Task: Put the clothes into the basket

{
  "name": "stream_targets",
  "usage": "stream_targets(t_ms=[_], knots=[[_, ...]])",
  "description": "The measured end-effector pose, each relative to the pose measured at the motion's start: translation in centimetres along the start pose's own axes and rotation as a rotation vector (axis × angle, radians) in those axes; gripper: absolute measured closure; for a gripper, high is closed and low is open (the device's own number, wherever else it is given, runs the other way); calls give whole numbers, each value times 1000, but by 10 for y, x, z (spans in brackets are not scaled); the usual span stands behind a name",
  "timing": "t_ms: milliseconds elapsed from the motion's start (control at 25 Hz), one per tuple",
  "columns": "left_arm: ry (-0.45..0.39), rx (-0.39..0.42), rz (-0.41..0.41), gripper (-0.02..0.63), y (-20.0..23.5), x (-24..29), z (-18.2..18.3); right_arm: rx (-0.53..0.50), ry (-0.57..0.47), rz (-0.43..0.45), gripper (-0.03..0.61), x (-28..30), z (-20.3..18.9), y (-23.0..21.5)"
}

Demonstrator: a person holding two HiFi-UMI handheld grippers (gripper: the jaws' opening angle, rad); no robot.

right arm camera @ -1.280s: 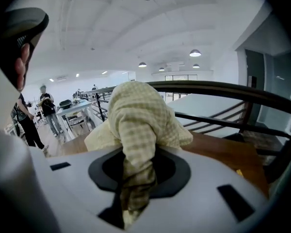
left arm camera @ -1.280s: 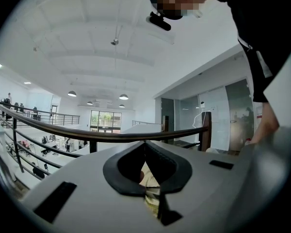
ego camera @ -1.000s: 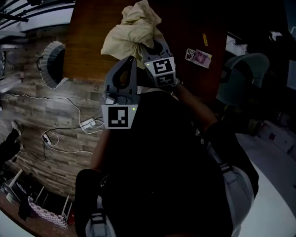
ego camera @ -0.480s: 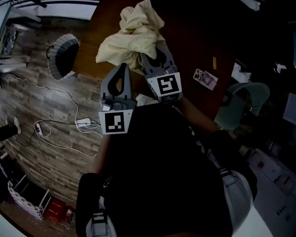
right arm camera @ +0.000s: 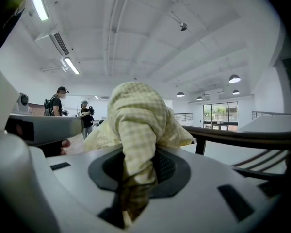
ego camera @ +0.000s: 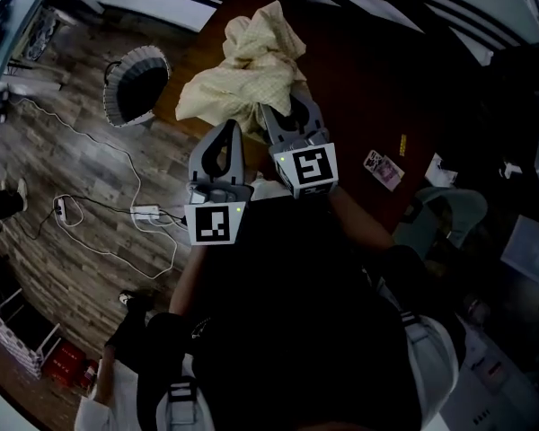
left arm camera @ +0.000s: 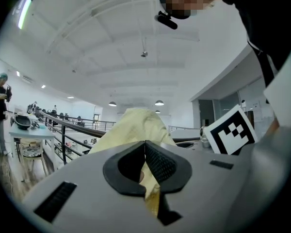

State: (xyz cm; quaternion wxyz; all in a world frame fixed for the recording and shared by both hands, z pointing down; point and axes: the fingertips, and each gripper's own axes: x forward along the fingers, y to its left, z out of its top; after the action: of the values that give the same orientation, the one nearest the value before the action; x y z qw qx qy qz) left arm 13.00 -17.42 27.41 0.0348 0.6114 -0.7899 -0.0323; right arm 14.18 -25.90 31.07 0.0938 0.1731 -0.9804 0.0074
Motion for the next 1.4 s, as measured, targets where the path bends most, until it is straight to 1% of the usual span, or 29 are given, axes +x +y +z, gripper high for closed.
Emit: stream_targets(t_ms=[120, 280, 400, 640, 840, 1120, 1400], knots=[[-5, 1, 17, 600, 15, -6, -2, 22, 3, 18, 479, 9, 1, 14], [-8, -15, 57, 600, 41, -18, -7, 11, -4, 57, 479, 22, 2, 38], [-26, -16, 85, 600, 62, -34, -3, -1, -8, 81, 479, 30, 7, 63], [-35, -25, 123, 600, 105, -64, 2, -8, 1, 114, 479, 48, 12, 112], [-37, -35, 168, 600, 148, -89, 3, -28, 14, 165, 479, 69, 15, 159], [-70, -33, 214, 600, 205, -124, 16, -52, 16, 231, 477, 103, 27, 228], [-91, -14, 285, 600, 267, -170, 26, -21, 20, 297, 476, 135, 31, 297]])
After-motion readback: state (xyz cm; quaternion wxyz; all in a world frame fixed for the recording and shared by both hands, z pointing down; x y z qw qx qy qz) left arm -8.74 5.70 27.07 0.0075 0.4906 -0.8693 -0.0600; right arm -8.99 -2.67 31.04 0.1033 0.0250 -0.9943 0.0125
